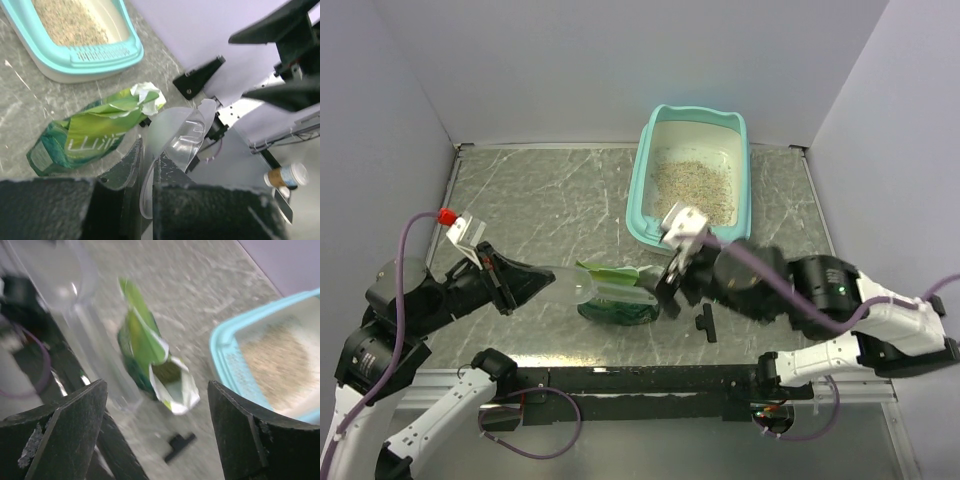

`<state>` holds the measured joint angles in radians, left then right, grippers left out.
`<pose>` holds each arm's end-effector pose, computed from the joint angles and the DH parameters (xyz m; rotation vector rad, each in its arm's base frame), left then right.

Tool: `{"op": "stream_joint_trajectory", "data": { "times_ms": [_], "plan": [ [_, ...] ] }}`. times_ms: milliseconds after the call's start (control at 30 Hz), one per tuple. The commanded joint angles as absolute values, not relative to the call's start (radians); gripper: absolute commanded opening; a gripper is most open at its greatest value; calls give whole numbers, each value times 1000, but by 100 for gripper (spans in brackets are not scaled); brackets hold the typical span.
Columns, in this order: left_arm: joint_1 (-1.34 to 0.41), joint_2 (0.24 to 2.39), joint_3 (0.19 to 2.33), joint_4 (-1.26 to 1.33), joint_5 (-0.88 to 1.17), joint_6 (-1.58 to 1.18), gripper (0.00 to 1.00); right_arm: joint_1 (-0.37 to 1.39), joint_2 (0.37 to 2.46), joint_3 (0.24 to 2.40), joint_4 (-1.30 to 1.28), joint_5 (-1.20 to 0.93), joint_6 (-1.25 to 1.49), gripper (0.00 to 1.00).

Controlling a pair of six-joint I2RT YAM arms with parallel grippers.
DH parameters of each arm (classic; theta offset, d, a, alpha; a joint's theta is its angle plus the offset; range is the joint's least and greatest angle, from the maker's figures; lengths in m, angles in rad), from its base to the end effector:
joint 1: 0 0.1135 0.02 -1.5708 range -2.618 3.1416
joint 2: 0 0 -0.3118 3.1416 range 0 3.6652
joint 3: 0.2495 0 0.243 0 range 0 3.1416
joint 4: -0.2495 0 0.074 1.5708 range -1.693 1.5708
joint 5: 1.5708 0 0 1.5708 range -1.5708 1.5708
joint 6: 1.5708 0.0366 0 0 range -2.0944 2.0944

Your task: Fill the litter box with clean litter

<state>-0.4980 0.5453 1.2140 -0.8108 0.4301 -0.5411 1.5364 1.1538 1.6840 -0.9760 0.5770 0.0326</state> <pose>-0.0010 -0.0168 0.4531 0.3028 1.8113 -1.1189 0.0255 0.1602 0.5243 -1.0569 1.6601 0.4552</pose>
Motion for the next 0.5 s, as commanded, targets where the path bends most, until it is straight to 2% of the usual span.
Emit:
{"op": "stream_joint_trajectory", "data": {
  "times_ms": [0, 33, 233, 367, 467],
  "plan": [
    [-500, 483, 1171, -657, 364, -581, 1, 1347, 1095, 1675, -758, 284, 103, 87],
    [-500, 476, 1151, -623, 356, -589, 1, 1318, 1091, 1666, -712, 179, 124, 87],
    [-499, 437, 1053, -519, 311, -627, 1, 1143, 1071, 1554, -493, -135, 250, 86],
    [-499, 391, 968, -378, 301, -669, 1, 1002, 1025, 1351, -194, -377, 400, 85],
    [-500, 385, 928, -342, 295, -672, 1, 905, 996, 1231, -75, -458, 477, 85]
  ]
}}
